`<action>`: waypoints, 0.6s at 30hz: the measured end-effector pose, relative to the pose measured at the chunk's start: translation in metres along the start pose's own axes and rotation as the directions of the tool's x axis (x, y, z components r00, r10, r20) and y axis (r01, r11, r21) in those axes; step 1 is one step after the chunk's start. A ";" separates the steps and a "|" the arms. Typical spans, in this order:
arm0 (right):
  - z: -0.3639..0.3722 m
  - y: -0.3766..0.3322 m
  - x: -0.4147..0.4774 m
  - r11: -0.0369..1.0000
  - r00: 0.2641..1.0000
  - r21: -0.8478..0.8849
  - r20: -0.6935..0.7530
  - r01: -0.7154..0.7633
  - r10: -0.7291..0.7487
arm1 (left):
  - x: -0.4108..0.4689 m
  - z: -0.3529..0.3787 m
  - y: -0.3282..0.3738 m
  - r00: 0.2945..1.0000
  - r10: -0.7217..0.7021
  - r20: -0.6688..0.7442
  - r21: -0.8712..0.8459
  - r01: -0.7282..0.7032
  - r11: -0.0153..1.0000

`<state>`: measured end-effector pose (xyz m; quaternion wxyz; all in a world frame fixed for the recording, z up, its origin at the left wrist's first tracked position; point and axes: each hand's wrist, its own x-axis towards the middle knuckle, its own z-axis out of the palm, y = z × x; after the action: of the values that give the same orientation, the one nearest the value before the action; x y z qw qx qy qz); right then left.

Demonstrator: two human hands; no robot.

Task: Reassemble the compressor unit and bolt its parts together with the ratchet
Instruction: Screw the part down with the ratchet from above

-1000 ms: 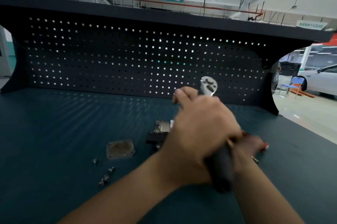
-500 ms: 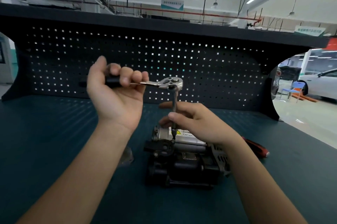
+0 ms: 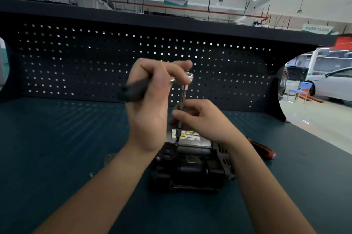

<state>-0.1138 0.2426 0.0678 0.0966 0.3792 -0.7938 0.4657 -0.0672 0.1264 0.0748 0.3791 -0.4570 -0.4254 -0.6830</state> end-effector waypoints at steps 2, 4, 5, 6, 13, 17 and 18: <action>-0.006 0.001 -0.001 0.996 0.999 0.066 0.011 -0.054 0.053 | 0.009 -0.010 0.001 0.978 -0.168 -0.127 -0.171 0.145 0.975; -0.010 0.003 -0.002 0.992 0.996 0.094 0.049 -0.080 0.076 | 0.021 -0.016 0.000 0.930 -0.309 -0.200 -0.336 0.231 0.913; -0.012 0.002 -0.004 0.989 0.993 0.114 0.073 -0.099 0.091 | 0.029 -0.018 0.000 0.892 -0.383 -0.239 -0.401 0.268 0.876; -0.013 0.002 -0.004 0.991 0.992 0.098 0.085 -0.096 0.088 | 0.038 -0.019 -0.001 0.842 -0.457 -0.287 -0.440 0.308 0.844; -0.013 -0.006 -0.012 0.994 0.995 0.045 0.025 -0.100 0.099 | 0.037 0.004 -0.002 0.861 -0.379 -0.340 -0.166 0.342 0.925; -0.018 0.002 -0.012 0.996 0.990 -0.024 -0.116 -0.083 0.080 | -0.017 0.031 0.001 0.926 0.048 0.373 0.462 -0.231 0.856; -0.016 0.004 -0.011 0.997 0.986 -0.050 -0.159 -0.056 0.047 | -0.017 0.029 0.001 0.897 0.029 0.442 0.495 -0.270 0.826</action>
<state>-0.1125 0.2624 0.0680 0.1573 0.3177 -0.8055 0.4749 -0.0525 0.1556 0.0653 0.4472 -0.4975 -0.6341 -0.3878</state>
